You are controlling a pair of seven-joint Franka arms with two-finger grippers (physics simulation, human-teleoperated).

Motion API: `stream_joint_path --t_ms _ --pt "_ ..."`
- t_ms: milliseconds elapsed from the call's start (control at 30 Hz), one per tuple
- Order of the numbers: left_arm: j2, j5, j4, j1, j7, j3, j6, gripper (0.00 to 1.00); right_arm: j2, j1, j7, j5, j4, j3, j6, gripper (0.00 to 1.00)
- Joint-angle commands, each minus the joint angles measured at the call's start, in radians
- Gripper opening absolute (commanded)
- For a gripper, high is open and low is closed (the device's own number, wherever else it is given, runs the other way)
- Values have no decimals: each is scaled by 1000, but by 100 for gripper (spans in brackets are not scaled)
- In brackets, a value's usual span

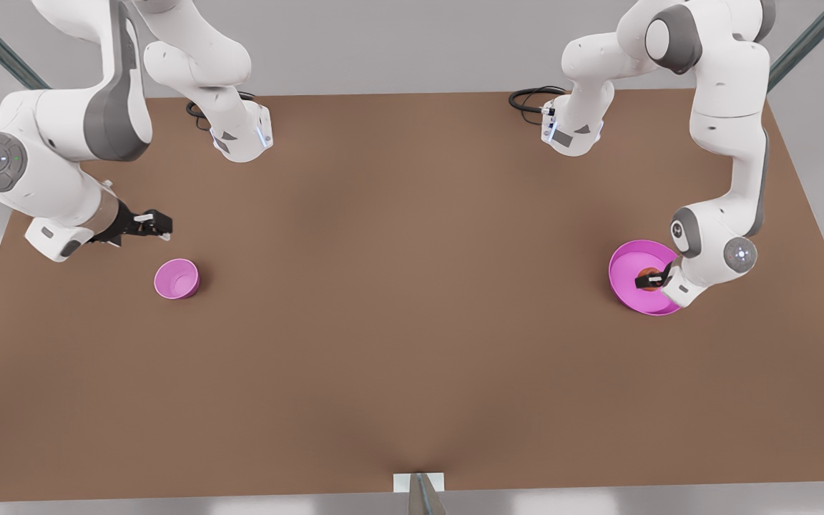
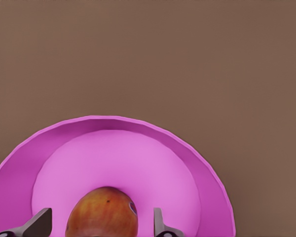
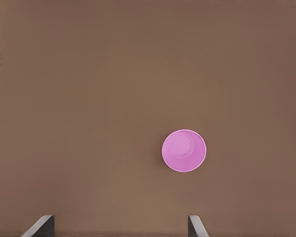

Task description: Use the left arm to pick up the apple from the plate, transfer it to the gripper of the right arm, and then use the right arm to place it into the bowl

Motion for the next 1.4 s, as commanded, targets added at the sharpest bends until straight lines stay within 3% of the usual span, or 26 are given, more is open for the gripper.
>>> stream_joint_path --t_ms 0,533,600,1000,1267,1367 --pt "-1 1 -11 0 49 0 65 100 -2 -24 -6 0 0 1 2 100" --pt "44 1 -41 7 49 6 89 100 -3 -37 -29 3 -22 -1 21 100" --pt "42 1 -41 8 49 6 89 88 -3 -37 -29 3 -22 -1 21 100" --pt "40 1 -39 8 50 6 49 88 0 -37 -30 2 -28 -1 21 100" --pt "33 1 -36 8 49 6 49 72 0 -37 -30 2 -37 -3 22 100" --pt "30 1 -36 8 52 6 52 71 -2 -37 -30 2 -37 -3 22 100"
